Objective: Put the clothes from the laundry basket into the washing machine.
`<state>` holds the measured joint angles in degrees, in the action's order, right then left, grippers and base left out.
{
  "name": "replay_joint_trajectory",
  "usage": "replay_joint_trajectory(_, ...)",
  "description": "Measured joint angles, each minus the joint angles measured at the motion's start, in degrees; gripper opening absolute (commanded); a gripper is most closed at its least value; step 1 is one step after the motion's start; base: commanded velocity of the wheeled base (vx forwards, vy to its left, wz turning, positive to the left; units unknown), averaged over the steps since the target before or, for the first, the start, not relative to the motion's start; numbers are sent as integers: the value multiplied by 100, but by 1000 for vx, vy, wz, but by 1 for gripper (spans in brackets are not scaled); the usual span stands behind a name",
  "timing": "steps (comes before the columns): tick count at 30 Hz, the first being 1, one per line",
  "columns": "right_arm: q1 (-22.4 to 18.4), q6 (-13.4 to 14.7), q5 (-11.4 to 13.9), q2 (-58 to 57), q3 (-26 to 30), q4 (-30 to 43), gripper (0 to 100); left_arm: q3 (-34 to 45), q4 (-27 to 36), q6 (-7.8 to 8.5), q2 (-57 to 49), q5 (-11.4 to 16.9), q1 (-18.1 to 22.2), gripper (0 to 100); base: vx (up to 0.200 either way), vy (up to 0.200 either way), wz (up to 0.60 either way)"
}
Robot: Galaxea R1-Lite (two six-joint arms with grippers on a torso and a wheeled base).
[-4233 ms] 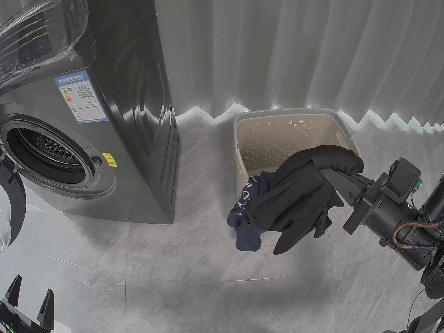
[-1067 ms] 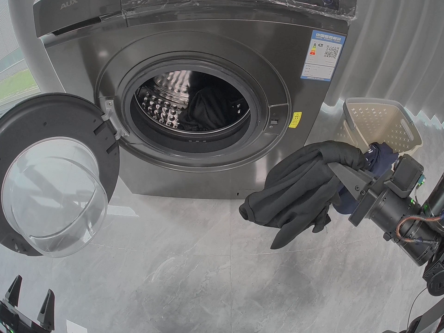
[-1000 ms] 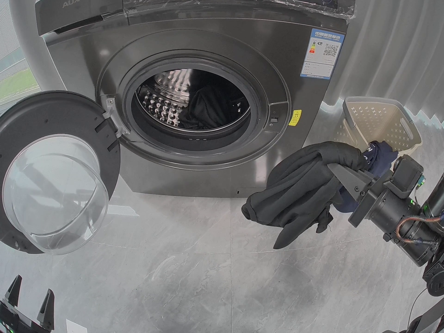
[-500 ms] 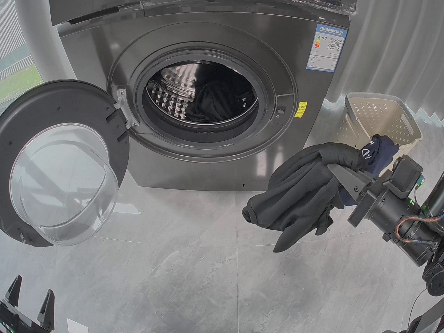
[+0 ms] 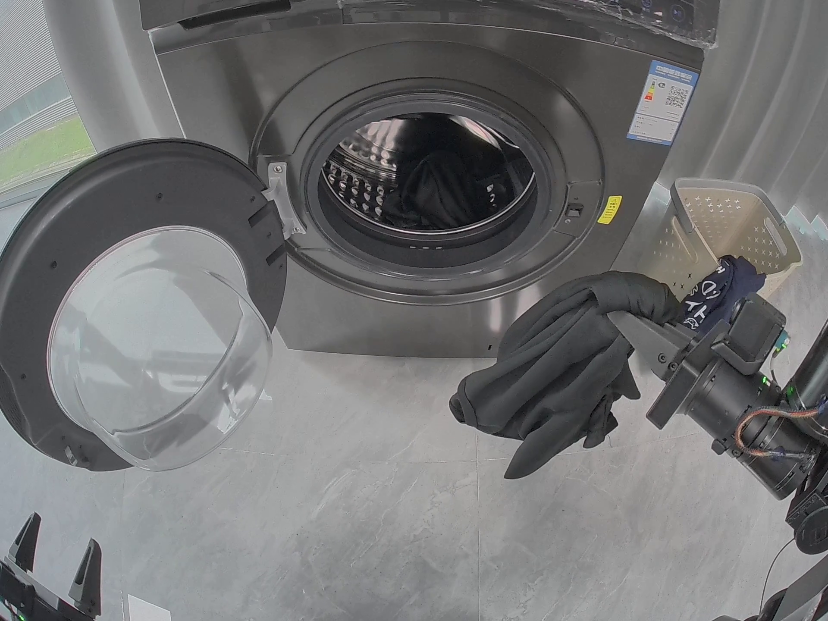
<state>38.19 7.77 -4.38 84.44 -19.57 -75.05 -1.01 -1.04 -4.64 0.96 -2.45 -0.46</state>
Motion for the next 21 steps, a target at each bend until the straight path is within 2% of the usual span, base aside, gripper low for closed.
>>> replay_joint_trajectory(8,107,28,-9,50,-80,5,0,0,-7,35,2,-23,20,100,0,0,0)
replay_joint_trajectory(12,161,30,-41,179,-367,0,0,0,-9,46,2,-17,20,100,0,0,0)
replay_joint_trajectory(14,196,35,-57,274,-551,2,0,0,-5,115,2,5,20,100,0,0,0)
replay_joint_trajectory(16,255,41,-82,393,-755,-9,0,0,-46,273,2,38,22,100,0,0,0)
replay_joint_trajectory(18,304,44,-110,485,-877,-9,0,-24,-110,339,2,95,33,100,0,0,0)
replay_joint_trajectory(21,408,61,-137,580,-997,-4,0,-308,-161,310,30,364,35,100,0,0,0)
